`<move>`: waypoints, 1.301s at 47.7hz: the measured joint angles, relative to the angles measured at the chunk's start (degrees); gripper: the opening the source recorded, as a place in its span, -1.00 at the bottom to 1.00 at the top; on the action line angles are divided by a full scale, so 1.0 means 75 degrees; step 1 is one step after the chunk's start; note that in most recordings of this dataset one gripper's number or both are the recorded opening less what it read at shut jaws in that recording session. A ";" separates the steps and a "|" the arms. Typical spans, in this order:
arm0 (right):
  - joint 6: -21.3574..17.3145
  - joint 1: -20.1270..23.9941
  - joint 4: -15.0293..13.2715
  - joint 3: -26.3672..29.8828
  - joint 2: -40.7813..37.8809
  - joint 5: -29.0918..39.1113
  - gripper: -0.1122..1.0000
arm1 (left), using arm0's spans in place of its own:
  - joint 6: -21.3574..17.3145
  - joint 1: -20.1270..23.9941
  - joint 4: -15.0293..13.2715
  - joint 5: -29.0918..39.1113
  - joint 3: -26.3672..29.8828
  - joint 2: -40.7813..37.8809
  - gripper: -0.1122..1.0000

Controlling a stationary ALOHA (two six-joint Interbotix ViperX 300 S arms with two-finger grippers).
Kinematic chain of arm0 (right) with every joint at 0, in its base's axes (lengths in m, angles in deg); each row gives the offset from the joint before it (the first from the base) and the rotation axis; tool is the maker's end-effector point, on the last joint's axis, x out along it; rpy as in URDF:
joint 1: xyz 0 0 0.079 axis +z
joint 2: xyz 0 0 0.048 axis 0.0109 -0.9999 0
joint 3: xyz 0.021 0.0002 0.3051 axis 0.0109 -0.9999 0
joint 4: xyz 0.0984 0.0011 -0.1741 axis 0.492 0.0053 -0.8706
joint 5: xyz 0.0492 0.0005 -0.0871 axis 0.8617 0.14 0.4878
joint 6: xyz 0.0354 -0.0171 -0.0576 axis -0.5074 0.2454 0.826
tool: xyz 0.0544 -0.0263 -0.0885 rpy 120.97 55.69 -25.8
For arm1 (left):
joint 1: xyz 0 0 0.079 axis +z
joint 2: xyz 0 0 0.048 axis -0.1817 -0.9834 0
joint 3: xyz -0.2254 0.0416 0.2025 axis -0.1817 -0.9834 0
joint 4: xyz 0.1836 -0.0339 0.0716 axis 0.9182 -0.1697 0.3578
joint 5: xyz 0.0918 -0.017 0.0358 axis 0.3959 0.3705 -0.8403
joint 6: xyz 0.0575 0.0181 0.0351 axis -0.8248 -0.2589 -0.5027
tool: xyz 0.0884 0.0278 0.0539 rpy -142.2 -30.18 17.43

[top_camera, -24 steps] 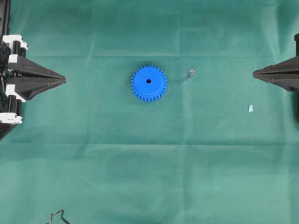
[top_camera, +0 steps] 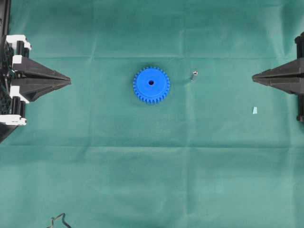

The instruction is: Insert the shaft into the center hole of the gear.

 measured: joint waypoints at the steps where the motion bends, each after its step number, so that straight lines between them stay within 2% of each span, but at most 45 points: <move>1: 0.0000 -0.0012 0.0012 0.0023 -0.0023 0.0012 -0.76 | 0.0000 0.0000 0.0000 0.0023 0.0000 0.0000 -0.76; 15: 0.0000 -0.0527 0.0000 0.0574 -0.0949 0.0023 -0.75 | 0.0000 0.0000 0.0000 0.0059 0.0000 0.0012 -0.76; 18: 0.0000 -0.0645 0.0000 0.0691 -0.1242 0.0023 -0.65 | 0.0012 0.0000 0.0000 0.0059 0.0000 0.0012 -0.76; 22: -0.0047 -0.0797 0.0000 0.0797 -0.1664 0.0023 -0.32 | 0.0012 0.0000 0.0000 0.0059 0.0000 0.0012 -0.76; 29: -0.0141 -0.1090 0.0047 0.0973 -0.2625 0.0047 0.50 | 0.0012 0.0000 0.0000 0.0059 0.0000 0.0012 -0.76; 33: -0.0129 -0.1160 0.0070 0.1102 -0.3211 0.0152 0.85 | 0.0012 0.0000 0.0000 0.0059 0.0000 0.0012 -0.76; 47: -0.0246 -0.1441 0.0094 0.1605 -0.5215 0.0398 0.83 | 0.0012 0.0000 0.0000 0.0059 0.0000 0.0000 -0.76; 62: -0.0457 -0.1605 0.0117 0.1629 -0.5988 0.0246 0.83 | 0.0000 0.0000 0.0000 0.0059 0.0000 -0.0012 -0.76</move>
